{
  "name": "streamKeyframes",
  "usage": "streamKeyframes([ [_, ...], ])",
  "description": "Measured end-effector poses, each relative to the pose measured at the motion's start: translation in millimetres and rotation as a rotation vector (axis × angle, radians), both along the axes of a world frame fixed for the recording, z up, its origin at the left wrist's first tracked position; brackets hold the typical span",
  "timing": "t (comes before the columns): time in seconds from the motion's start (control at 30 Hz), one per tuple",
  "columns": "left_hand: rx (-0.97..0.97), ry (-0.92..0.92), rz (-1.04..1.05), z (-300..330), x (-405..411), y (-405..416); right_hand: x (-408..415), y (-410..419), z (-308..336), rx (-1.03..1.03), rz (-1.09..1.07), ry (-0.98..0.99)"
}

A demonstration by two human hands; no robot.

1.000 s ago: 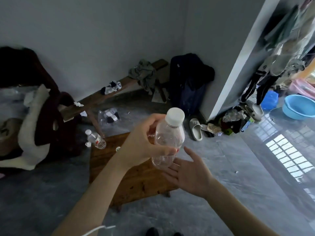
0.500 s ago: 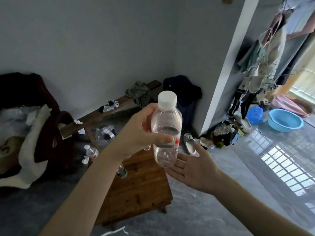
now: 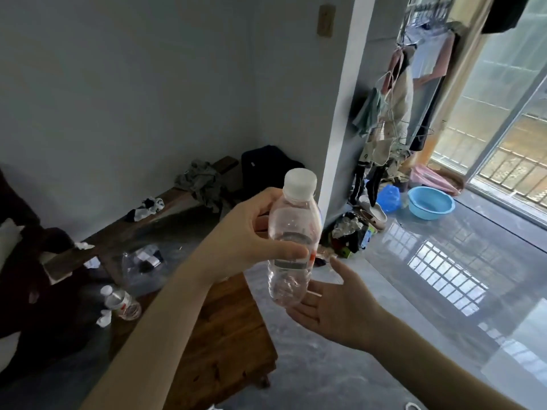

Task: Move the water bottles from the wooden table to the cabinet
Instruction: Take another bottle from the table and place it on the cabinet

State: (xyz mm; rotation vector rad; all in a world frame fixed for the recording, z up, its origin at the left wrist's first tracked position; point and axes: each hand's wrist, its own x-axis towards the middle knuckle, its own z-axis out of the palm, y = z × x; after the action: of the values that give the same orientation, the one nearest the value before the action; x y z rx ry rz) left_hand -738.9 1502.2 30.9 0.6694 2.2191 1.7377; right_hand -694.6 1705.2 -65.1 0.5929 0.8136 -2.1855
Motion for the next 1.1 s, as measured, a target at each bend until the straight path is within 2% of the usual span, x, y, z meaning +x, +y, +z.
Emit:
streamKeyframes([
  [0.33, -0.098, -0.045, -0.369, -0.3, -14.6, 64.6, 66.5, 24.8, -1.8, -0.039, -0.421, -0.040],
  [0.53, -0.127, -0.114, -0.659, -21.8, 13.3, 111.4, 133.6, 12.6, -23.3, -0.066, -0.712, -0.073],
  [0.7, -0.159, -0.093, -0.886, -45.8, 67.2, 144.4, 201.3, -8.0, -45.3, -0.060, -0.962, -0.153],
  [0.87, -0.183, 0.002, -1.130, -50.0, 137.7, 170.6, 287.2, -19.0, -50.7, -0.055, -1.219, -0.191],
  [1.1, -0.156, 0.131, -1.454, -35.5, 274.5, 195.4, 413.0, -54.5, -45.7, -0.058, -1.581, -0.163],
])
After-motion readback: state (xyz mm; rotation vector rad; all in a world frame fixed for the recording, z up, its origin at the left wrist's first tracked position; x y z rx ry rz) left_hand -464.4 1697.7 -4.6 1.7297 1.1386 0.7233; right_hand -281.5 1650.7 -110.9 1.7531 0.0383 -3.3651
